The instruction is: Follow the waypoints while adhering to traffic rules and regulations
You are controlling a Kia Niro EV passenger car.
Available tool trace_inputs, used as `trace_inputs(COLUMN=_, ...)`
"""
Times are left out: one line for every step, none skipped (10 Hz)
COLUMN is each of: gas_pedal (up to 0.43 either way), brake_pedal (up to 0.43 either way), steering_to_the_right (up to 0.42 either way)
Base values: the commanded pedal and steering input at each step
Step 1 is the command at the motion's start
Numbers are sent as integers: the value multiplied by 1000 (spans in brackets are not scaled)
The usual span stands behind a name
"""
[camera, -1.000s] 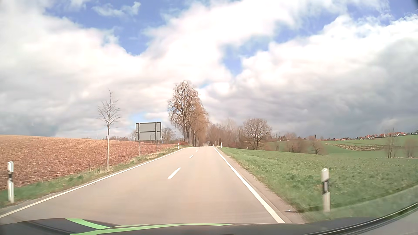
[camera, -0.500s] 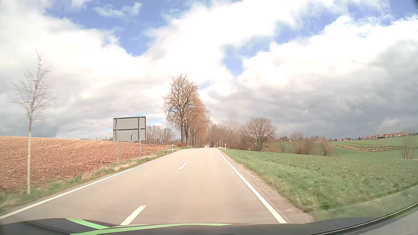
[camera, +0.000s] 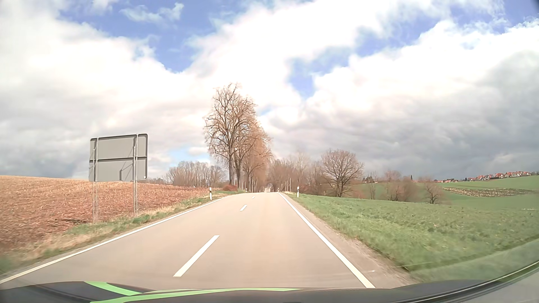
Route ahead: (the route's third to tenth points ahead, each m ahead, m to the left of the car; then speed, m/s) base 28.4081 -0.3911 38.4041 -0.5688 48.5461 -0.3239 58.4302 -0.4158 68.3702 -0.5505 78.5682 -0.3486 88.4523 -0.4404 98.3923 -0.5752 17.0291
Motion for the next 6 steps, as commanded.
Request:
trace_inputs(gas_pedal=350, brake_pedal=0, steering_to_the_right=-1)
trace_inputs(gas_pedal=350, brake_pedal=0, steering_to_the_right=-1)
trace_inputs(gas_pedal=350, brake_pedal=0, steering_to_the_right=-1)
trace_inputs(gas_pedal=350, brake_pedal=0, steering_to_the_right=-1)
trace_inputs(gas_pedal=350, brake_pedal=0, steering_to_the_right=-1)
trace_inputs(gas_pedal=339, brake_pedal=0, steering_to_the_right=-1)
